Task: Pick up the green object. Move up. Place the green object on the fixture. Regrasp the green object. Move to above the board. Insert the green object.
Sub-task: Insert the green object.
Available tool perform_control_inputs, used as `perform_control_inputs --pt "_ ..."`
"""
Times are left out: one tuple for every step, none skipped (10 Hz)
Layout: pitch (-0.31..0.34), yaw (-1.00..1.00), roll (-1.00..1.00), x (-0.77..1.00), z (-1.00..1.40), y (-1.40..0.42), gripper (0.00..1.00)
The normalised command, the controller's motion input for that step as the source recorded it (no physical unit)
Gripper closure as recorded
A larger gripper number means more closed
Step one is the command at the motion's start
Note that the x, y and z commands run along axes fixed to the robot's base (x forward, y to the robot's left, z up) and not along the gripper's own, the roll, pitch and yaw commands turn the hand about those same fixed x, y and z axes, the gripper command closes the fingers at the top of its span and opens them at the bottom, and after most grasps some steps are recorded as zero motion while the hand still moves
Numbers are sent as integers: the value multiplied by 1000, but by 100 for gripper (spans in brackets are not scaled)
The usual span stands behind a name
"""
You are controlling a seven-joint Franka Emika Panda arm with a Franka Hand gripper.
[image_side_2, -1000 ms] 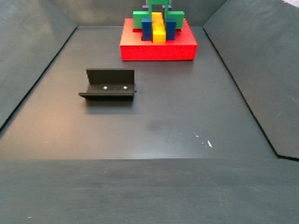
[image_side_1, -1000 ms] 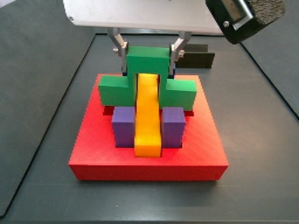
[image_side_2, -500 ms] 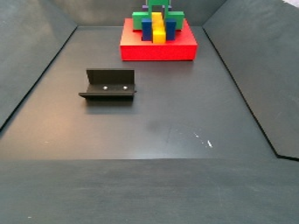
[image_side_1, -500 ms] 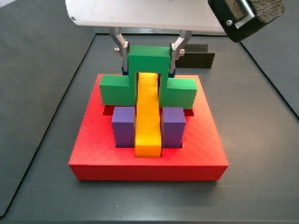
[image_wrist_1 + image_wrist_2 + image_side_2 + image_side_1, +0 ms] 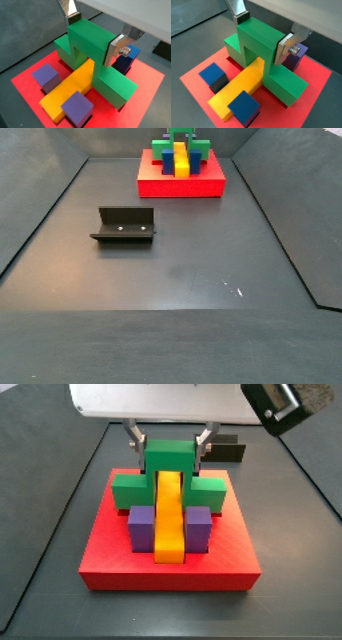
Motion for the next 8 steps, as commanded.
perform_control_inputs --pt "0 0 0 6 -40 0 100" --pt "0 209 39 166 -123 111 100" --pt "0 286 41 163 -71 143 100" --pt "0 274 21 129 -9 100 100" --pt "0 0 0 0 -37 0 100" --pt "1 0 46 0 -83 -46 100" --pt "11 0 64 0 -103 -97 100" --pt "23 0 84 0 -123 -131 100"
